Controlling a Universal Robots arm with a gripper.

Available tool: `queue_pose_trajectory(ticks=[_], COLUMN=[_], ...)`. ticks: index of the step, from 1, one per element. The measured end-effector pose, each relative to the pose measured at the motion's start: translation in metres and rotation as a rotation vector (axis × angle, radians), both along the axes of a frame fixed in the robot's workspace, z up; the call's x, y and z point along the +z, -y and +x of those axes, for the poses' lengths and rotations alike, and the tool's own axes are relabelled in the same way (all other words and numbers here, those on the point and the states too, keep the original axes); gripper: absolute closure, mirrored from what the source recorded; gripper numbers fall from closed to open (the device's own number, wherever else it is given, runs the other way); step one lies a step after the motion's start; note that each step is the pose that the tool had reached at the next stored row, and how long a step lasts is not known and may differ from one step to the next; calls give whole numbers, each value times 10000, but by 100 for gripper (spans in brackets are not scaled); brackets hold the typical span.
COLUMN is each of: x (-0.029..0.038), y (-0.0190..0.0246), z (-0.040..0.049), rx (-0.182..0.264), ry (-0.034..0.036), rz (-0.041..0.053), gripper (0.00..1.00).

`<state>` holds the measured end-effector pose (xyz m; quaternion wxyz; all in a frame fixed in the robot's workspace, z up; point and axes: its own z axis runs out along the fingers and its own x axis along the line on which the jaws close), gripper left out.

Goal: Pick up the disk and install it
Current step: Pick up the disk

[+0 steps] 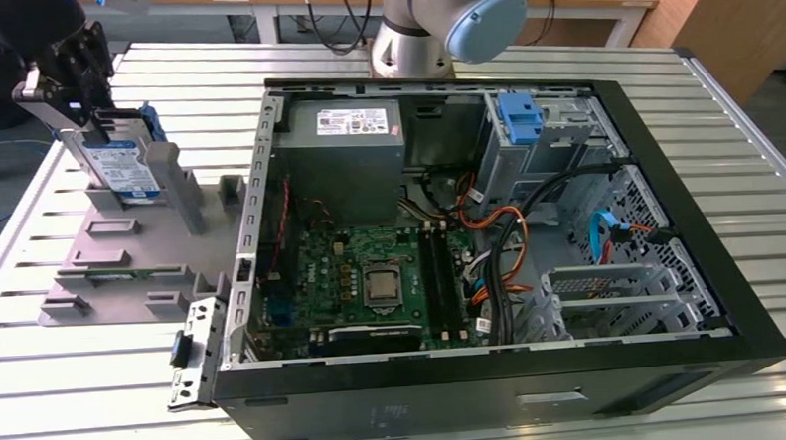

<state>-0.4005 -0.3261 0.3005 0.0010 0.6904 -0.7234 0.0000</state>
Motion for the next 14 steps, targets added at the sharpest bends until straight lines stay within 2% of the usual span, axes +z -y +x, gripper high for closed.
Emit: queue_pose_trajectory(ticks=[7, 14], x=[0, 11], y=[0, 0], z=[16, 18], rx=[438, 448], ry=[-2, 0], rz=[-1, 0], gripper=[56, 56])
